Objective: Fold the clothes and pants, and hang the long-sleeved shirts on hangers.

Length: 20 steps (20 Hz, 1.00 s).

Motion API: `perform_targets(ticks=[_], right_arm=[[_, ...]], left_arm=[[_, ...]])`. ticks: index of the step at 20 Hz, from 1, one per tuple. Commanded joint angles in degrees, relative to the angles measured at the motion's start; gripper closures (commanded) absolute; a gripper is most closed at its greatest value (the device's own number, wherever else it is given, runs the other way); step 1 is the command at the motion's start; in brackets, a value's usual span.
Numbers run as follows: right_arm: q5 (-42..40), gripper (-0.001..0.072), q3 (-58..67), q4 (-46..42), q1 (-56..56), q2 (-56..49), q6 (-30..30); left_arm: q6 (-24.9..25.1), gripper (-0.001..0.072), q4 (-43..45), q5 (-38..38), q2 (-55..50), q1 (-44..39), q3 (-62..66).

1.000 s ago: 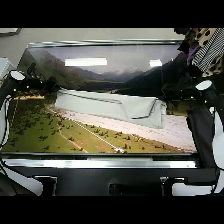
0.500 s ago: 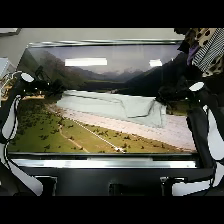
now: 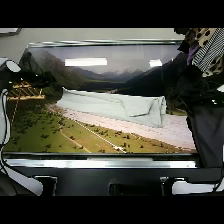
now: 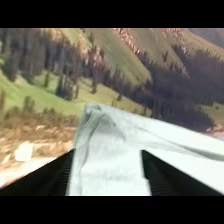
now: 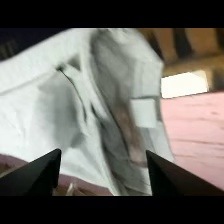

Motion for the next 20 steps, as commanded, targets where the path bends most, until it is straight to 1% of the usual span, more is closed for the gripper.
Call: perform_targets(ticks=[1,3,6,9,13,20], right_arm=[[6.5,0.0047,-0.2,-1.1,-3.1,-2.4,-5.7],[8.3,0.0041,-0.2,2.7,-3.1,-5.8,-8.3],[8.0,0.0034,-0.2,7.3,-3.1,-9.9,-10.9],[6.6,0.0034,-0.2,8.0,-3.1,-12.3,-12.1],[4.0,0.0033,-0.2,9.1,-2.8,-14.0,-12.6],[1.4,0.0033,-0.3,9.5,2.4,-15.4,-13.4]], left_arm=[[-1.4,0.0029,6.8,-6.3,4.7,-0.8,1.2],[-1.4,0.003,7.0,-8.6,6.4,-1.3,1.2],[-1.5,0.003,6.9,-11.0,7.3,-1.6,1.2],[-3.0,0.003,6.9,-11.6,7.2,-1.8,1.2],[-3.0,0.0031,6.9,-11.6,7.2,-2.1,1.2],[-2.9,0.0031,6.9,-11.6,7.2,-2.0,1.2]])
